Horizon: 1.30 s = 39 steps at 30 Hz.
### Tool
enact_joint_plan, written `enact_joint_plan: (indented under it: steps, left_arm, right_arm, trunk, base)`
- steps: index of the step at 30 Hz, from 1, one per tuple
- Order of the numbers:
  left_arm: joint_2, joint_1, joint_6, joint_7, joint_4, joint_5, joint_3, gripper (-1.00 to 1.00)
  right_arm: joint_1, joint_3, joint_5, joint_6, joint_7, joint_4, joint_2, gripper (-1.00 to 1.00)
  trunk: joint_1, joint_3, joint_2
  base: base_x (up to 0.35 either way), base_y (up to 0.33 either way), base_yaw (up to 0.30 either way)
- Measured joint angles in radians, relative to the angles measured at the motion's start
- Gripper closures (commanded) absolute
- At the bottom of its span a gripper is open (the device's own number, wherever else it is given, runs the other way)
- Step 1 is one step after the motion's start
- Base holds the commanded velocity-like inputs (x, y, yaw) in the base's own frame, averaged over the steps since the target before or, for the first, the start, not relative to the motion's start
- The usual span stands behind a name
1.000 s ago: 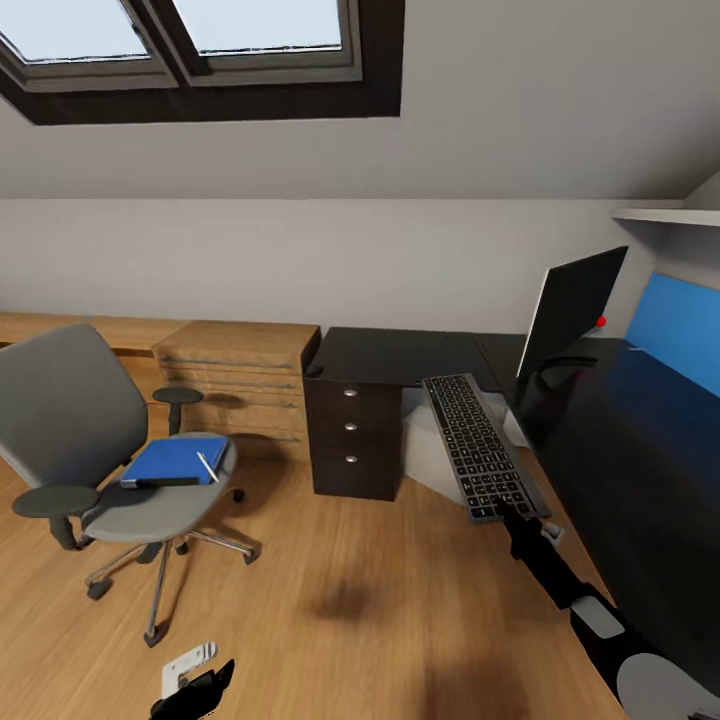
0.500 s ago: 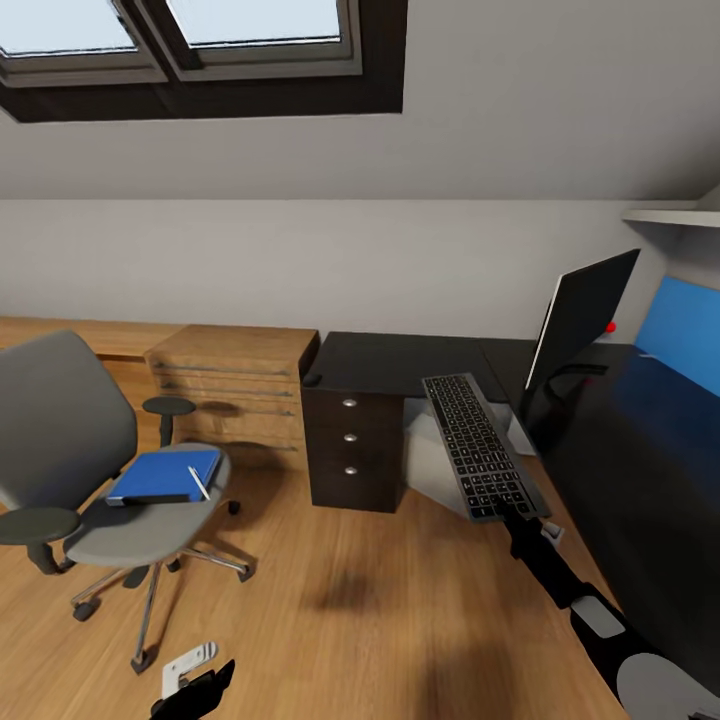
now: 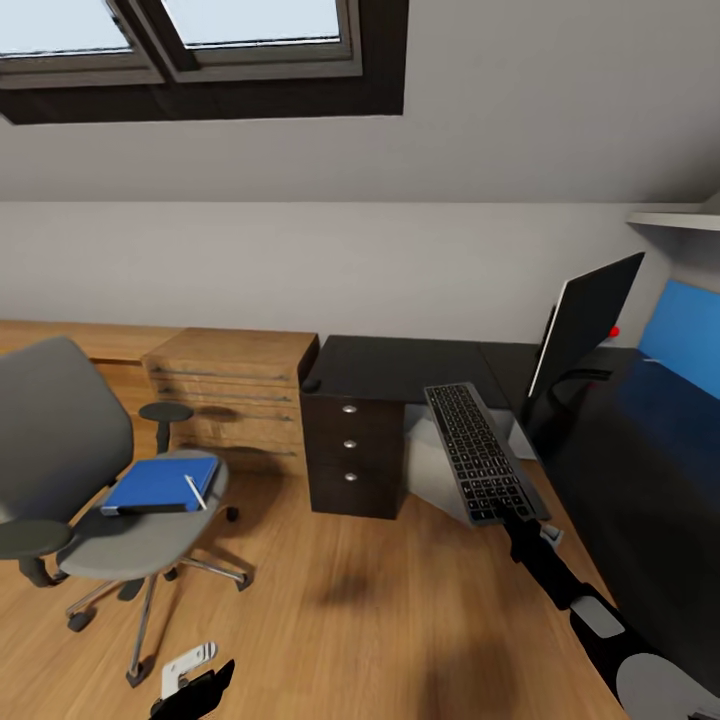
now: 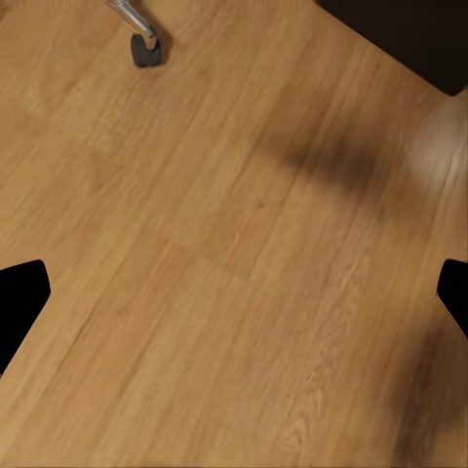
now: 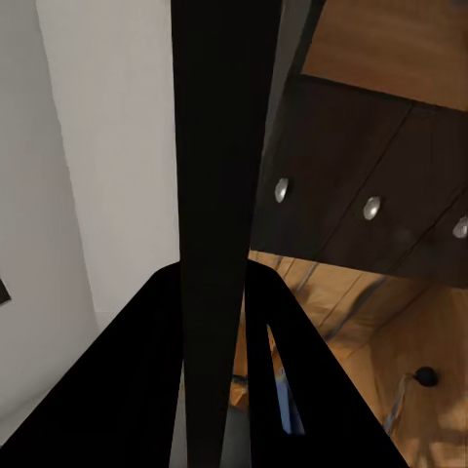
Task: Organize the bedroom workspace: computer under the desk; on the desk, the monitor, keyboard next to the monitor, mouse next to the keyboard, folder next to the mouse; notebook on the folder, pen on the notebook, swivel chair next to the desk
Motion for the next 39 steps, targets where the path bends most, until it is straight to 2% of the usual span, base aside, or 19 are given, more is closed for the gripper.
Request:
enact_joint_plan:
  steps: [23,30,39]
  left_arm:
    - [0.000,-0.001,0.000,0.000,0.000,0.002,0.001,-1.00]
    - [0.000,-0.001,0.000,0.000,0.000,0.003,0.001,-1.00]
    - [0.000,0.000,0.000,0.000,0.000,0.003,0.001,-1.00]
  right_arm:
    - [0.000,0.004,0.005,-0.003,-0.003,0.002,0.002,1.00]
    - [0.000,0.004,0.006,0.003,-0.013,0.001,0.013,1.00]
    - [0.000,0.003,0.006,0.007,-0.007,0.001,0.010,1.00]
  trunk:
    - [0.000,0.000,0.000]
    - [0.000,0.000,0.000]
    - [0.001,-0.001,0.000]
  base:
    - [0.330,0.000,-0.001]
    - [0.305,0.000,-0.187]
    - [0.089,0.000,-0.102]
